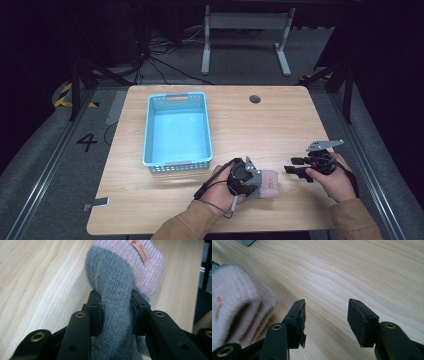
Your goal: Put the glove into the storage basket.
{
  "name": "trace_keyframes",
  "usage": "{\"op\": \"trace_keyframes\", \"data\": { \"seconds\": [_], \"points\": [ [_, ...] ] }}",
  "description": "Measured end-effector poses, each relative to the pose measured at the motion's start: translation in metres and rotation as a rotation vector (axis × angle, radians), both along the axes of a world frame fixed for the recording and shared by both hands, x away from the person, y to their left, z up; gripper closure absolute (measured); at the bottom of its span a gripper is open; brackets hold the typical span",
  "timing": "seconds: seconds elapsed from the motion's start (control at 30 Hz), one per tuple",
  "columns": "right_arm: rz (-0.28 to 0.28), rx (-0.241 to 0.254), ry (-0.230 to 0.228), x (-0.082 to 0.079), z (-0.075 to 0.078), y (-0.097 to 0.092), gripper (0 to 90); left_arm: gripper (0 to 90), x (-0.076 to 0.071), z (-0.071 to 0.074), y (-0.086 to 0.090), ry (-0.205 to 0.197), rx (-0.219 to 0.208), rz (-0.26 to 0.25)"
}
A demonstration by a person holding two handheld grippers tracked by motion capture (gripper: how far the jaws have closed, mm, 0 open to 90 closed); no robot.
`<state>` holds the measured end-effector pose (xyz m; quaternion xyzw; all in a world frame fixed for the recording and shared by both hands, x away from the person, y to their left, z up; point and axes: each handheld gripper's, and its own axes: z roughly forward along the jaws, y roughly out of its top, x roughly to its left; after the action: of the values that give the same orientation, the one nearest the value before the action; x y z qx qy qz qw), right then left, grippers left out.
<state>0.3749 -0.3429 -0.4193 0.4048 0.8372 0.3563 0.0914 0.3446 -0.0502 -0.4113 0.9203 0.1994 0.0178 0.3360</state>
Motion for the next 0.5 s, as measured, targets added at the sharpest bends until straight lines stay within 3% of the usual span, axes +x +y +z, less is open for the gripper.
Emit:
{"op": "trace_keyframes", "data": {
  "seconds": [0.5],
  "points": [
    [0.017,-0.004,0.013,0.011,-0.003,0.008,48.7,66.9,0.007,0.034,0.028,-0.001,-0.058,0.043]
  ]
}}
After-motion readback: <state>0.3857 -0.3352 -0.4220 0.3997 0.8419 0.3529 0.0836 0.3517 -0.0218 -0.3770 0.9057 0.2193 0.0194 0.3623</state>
